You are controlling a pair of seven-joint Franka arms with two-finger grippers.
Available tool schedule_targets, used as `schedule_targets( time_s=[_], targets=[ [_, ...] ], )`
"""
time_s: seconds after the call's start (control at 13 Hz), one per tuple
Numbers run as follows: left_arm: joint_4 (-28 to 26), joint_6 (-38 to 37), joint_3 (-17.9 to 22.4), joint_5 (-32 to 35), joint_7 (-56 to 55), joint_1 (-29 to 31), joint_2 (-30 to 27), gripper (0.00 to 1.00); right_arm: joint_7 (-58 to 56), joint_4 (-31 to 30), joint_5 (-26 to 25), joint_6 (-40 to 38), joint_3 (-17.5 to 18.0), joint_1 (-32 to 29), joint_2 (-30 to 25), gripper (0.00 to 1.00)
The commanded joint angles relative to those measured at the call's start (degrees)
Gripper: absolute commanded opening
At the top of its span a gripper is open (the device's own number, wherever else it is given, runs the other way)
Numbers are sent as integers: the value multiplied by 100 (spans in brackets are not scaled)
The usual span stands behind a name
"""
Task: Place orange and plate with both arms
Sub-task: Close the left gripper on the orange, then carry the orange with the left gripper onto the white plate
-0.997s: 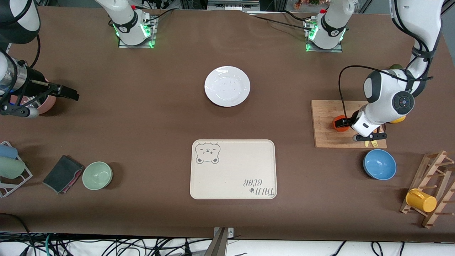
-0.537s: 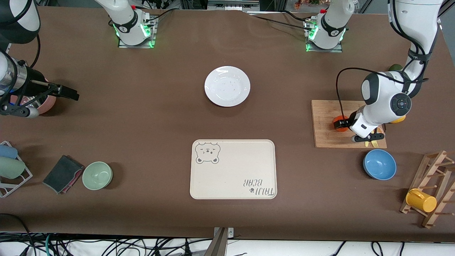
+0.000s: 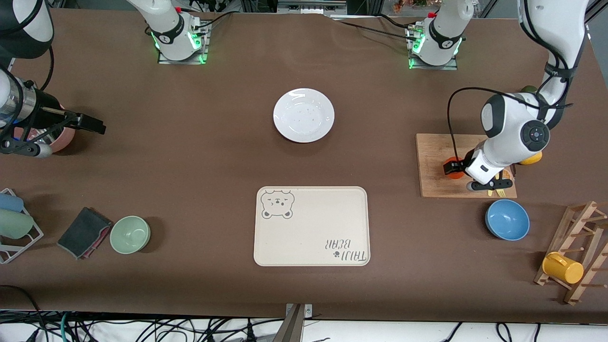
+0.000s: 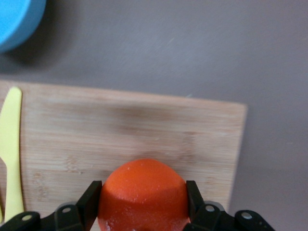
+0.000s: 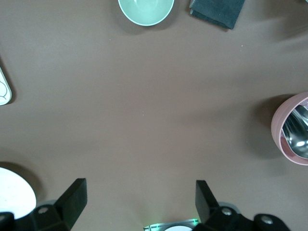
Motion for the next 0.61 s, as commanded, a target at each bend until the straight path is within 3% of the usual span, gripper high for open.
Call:
schedule_targets(
  time_s=[0.0,0.08,0.31,0.54],
  targets=[
    [-81,-259,-639,-138,-501,-45,-730,0,-18,24,98,-76,21,-45,-16,100],
    [-55,-259,-903,-130,-670,-98,-766,0,-18,24,98,-76,21,-45,-16,100],
    [181,-224,-1116,-226,-899,-808,-601,0,-18,24,98,-76,21,-45,-16,100],
    [445,-171,-1196,-1339,-1716,-1493,-320,0,-1,24,89,-76,21,-45,-16,100]
  ],
)
